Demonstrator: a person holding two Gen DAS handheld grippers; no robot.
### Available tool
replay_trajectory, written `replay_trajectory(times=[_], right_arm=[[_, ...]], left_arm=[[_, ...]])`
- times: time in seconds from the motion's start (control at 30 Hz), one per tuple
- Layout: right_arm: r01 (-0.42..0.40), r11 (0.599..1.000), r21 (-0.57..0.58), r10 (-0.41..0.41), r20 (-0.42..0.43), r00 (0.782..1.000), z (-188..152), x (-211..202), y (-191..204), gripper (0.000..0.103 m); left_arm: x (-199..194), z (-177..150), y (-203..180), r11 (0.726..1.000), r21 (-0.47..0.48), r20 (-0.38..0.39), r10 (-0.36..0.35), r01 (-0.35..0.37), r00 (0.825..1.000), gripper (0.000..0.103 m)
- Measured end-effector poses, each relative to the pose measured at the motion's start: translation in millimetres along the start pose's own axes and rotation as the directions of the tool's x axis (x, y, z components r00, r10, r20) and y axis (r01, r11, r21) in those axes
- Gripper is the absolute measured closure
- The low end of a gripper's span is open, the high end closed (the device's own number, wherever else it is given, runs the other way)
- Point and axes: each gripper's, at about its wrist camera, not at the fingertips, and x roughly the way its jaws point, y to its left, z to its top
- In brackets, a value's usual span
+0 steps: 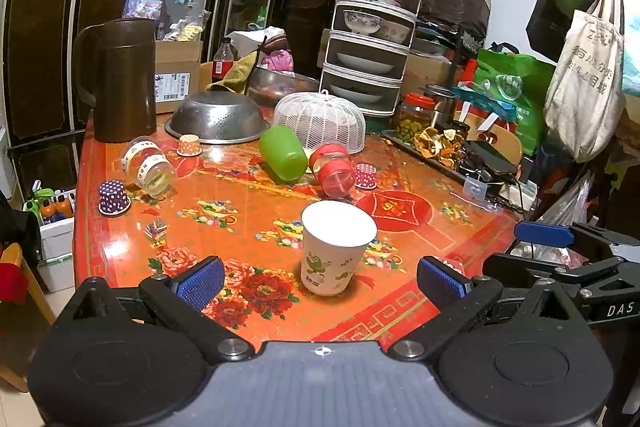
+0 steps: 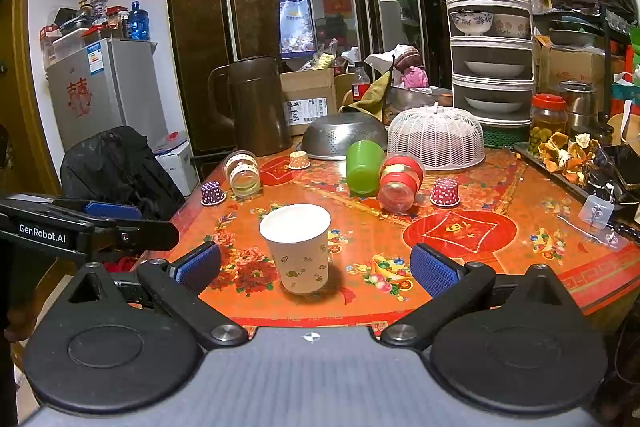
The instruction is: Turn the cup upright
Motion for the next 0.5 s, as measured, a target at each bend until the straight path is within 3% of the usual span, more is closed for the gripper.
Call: replay_trajectory(times=[0.4,0.5], right_arm=[[0.000,1.000,0.001,0.000,0.000,1.000,-0.4,0.9,0.0,0.001],[0.000,1.000,0.002,0.000,0.000,1.000,-0.5,1.1,0.0,0.001]], left_arm=[[0.8,-1.0,-0.3,1.000,-0.007,0.003,-0.004,0.004,1.000,0.000],[0.5,-1.0,1.2,0.999,-0.020,0.020,0.030,-0.029,0.999,0.000]])
